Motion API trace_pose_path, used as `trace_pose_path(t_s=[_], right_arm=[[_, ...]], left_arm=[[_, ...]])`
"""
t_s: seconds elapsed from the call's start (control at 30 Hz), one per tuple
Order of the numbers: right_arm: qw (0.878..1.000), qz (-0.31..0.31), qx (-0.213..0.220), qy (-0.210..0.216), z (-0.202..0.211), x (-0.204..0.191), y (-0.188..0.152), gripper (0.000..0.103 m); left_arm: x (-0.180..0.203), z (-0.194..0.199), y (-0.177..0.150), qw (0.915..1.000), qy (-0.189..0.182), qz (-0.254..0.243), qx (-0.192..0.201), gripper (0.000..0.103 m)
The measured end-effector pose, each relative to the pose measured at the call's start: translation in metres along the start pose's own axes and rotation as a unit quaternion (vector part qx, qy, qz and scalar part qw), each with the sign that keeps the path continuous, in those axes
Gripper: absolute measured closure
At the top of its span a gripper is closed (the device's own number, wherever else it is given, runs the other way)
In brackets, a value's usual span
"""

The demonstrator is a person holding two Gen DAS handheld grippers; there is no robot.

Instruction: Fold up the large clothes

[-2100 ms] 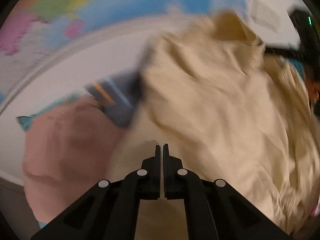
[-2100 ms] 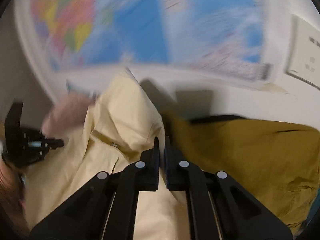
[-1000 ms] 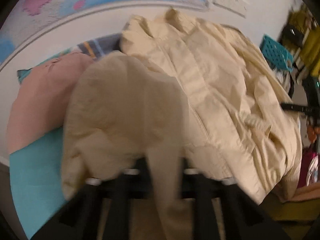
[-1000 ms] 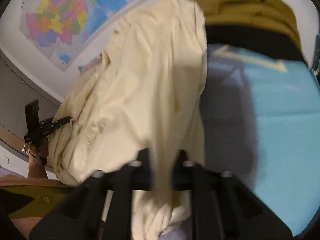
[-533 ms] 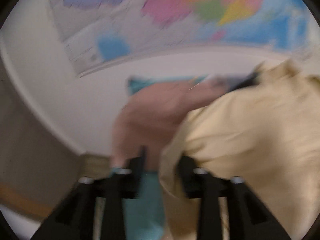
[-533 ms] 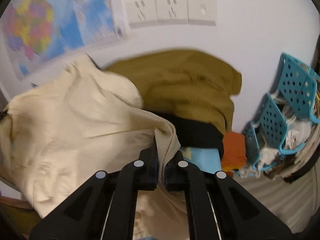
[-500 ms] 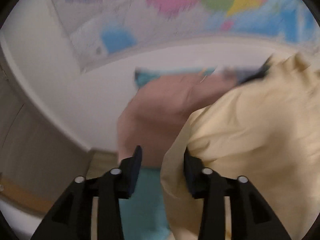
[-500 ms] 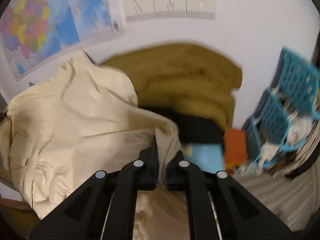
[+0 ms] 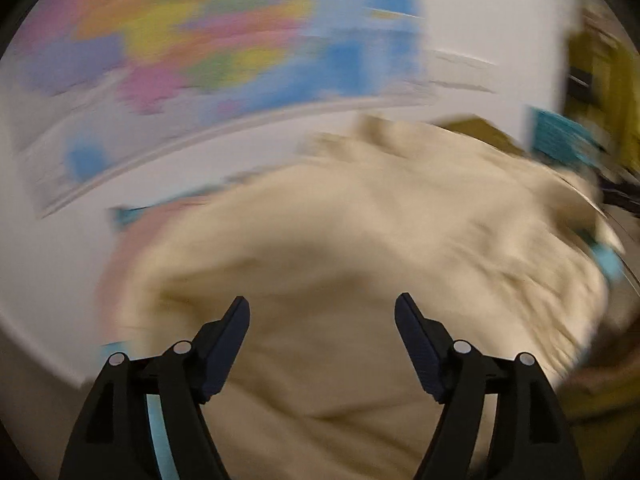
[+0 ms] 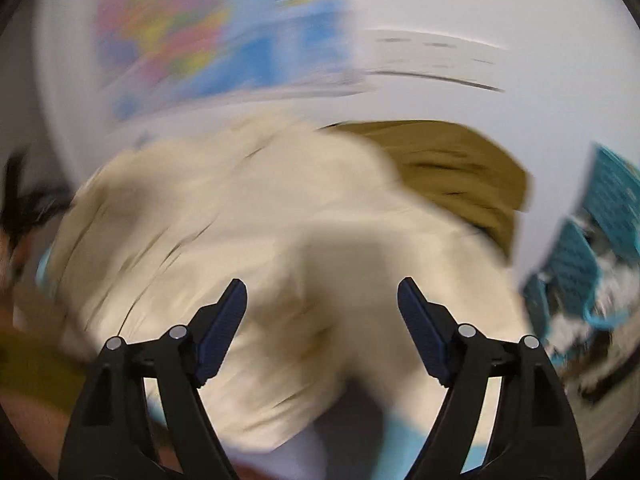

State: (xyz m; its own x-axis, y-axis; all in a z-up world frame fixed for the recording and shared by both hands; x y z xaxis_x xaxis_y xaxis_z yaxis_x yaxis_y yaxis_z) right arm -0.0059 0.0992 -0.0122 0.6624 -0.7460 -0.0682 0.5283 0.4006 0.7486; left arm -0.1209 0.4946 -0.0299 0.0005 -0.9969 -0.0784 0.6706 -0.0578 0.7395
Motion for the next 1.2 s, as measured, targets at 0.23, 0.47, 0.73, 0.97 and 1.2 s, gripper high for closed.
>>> trace_pose_path(t_s=[0.23,0.47,0.73,0.97,1.2], right_arm=[[0.988,0.128,-0.078,0.045,-0.029,-0.084,-0.075,0.023],[0.986,0.15,-0.072,-0.003,-0.045,-0.093,-0.086,0.041],[0.999,-0.022,-0.01,0.038,-0.023,-0.035,-0.04,0.093],[0.984,0.169,-0.042,0.025,-0.024,-0.115,-0.066,0.032],[0.992,0.088,-0.032,0.083,-0.067,-0.124,-0.017,0.032]], left_arm=[[0.107,-0.024,-0.049,0.9848,-0.131,-0.097,-0.06,0.03],[0.14,-0.041,-0.081,0.9717,-0.12,-0.18,-0.094,0.022],[0.102,-0.056,-0.061,0.9879,-0.063,-0.114,-0.085,0.048],[0.117,-0.035,-0.063,0.9836,-0.115,-0.131,-0.048,0.026],[0.115,-0.06,-0.042,0.9882,-0.079,-0.12,-0.053,0.026]])
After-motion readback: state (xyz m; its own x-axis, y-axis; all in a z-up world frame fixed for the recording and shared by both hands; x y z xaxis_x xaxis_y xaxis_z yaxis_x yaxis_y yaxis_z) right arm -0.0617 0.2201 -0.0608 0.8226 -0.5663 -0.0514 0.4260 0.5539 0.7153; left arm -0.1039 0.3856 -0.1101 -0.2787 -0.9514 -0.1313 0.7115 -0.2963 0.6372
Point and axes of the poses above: each gripper's, at about its wrist camera, not at the fingertips, and z roughly against the way its jaws point, x to its right, y to its top, the point moved 5 cm from there along -z, roughly the way its jaws point, and after that the axes turned 1 degree about -y, right-handed, at the moved point
